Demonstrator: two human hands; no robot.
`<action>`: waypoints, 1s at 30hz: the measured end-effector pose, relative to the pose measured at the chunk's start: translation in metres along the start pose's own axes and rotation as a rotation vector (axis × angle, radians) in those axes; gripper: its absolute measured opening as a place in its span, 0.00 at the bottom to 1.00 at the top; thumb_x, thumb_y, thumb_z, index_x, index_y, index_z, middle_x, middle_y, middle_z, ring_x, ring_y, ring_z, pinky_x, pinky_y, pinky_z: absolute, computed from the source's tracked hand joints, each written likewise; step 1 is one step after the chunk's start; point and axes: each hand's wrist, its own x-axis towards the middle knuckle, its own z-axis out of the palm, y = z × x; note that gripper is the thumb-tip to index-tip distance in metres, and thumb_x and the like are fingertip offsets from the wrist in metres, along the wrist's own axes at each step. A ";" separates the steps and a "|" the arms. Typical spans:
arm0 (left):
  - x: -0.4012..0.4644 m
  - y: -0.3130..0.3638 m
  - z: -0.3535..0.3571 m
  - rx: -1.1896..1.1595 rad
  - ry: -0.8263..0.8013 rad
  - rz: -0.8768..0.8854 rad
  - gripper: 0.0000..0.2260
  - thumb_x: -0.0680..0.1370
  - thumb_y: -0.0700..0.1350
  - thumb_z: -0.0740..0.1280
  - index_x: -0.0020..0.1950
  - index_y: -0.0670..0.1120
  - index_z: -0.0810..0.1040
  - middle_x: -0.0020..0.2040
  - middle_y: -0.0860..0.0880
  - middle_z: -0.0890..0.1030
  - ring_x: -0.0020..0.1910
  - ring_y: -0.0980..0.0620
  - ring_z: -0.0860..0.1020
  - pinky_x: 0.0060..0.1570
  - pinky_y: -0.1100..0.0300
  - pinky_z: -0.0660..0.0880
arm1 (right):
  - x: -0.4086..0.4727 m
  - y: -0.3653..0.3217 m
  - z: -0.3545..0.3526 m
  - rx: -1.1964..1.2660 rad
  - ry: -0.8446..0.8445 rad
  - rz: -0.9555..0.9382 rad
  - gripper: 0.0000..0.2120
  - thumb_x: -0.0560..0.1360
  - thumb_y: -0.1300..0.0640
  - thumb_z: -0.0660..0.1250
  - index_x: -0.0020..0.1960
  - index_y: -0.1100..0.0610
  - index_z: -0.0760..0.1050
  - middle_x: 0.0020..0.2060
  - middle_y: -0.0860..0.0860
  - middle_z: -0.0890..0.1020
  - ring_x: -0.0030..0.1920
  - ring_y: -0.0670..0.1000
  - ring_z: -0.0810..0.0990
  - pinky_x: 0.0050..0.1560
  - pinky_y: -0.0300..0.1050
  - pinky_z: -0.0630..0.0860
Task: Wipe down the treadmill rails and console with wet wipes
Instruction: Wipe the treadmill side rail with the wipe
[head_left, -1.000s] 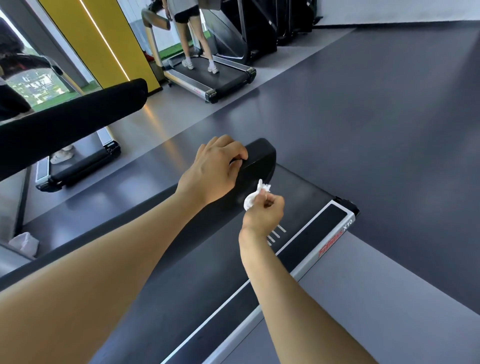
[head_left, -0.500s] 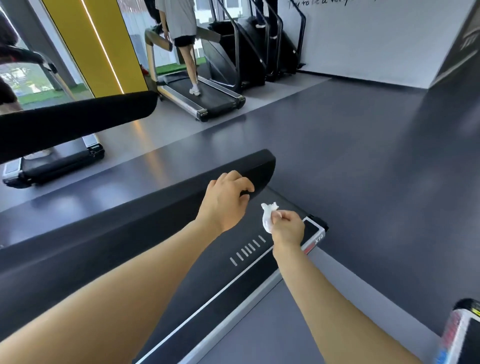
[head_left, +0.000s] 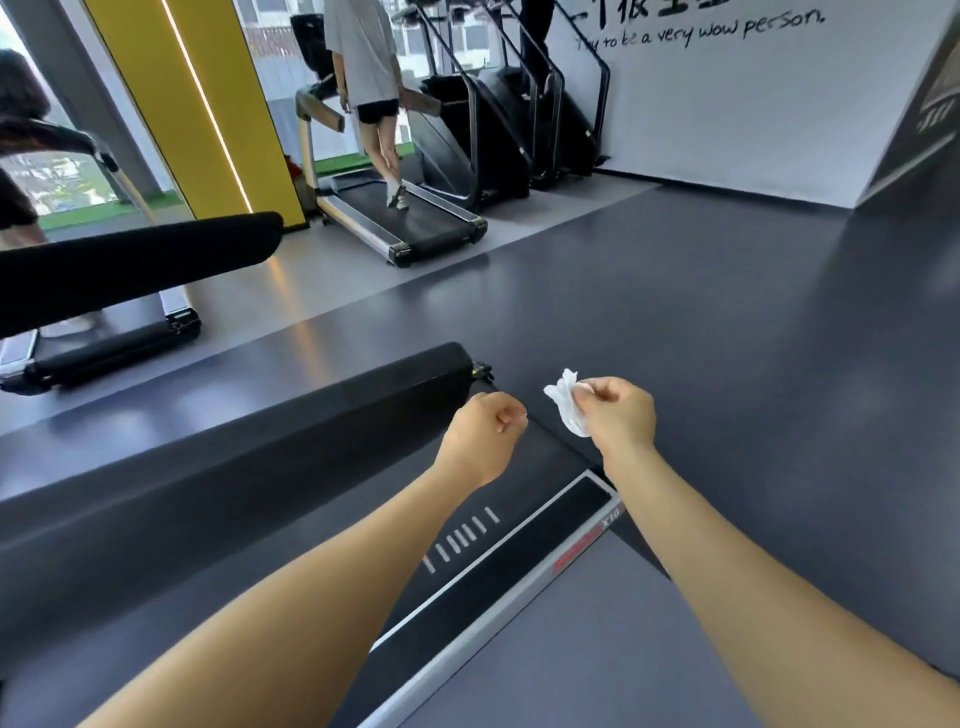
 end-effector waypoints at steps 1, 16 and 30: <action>0.017 0.008 0.017 -0.026 0.004 -0.032 0.07 0.79 0.44 0.64 0.53 0.47 0.79 0.49 0.51 0.77 0.45 0.54 0.74 0.47 0.66 0.67 | 0.021 0.002 -0.014 -0.007 -0.015 -0.014 0.05 0.71 0.59 0.67 0.38 0.59 0.78 0.34 0.54 0.82 0.36 0.52 0.79 0.43 0.45 0.76; 0.268 0.123 0.199 -0.119 -0.138 -0.077 0.08 0.79 0.43 0.64 0.56 0.47 0.78 0.55 0.50 0.77 0.48 0.55 0.74 0.49 0.67 0.67 | 0.311 -0.016 -0.155 -0.210 -0.083 -0.072 0.07 0.73 0.59 0.68 0.37 0.59 0.77 0.33 0.51 0.80 0.40 0.55 0.81 0.46 0.47 0.76; 0.597 0.157 0.302 -0.088 -0.223 -0.145 0.09 0.79 0.43 0.64 0.58 0.48 0.77 0.56 0.50 0.75 0.50 0.53 0.74 0.49 0.63 0.68 | 0.664 -0.071 -0.171 -0.360 -0.110 -0.143 0.06 0.73 0.57 0.71 0.43 0.60 0.78 0.35 0.47 0.79 0.37 0.46 0.76 0.37 0.35 0.71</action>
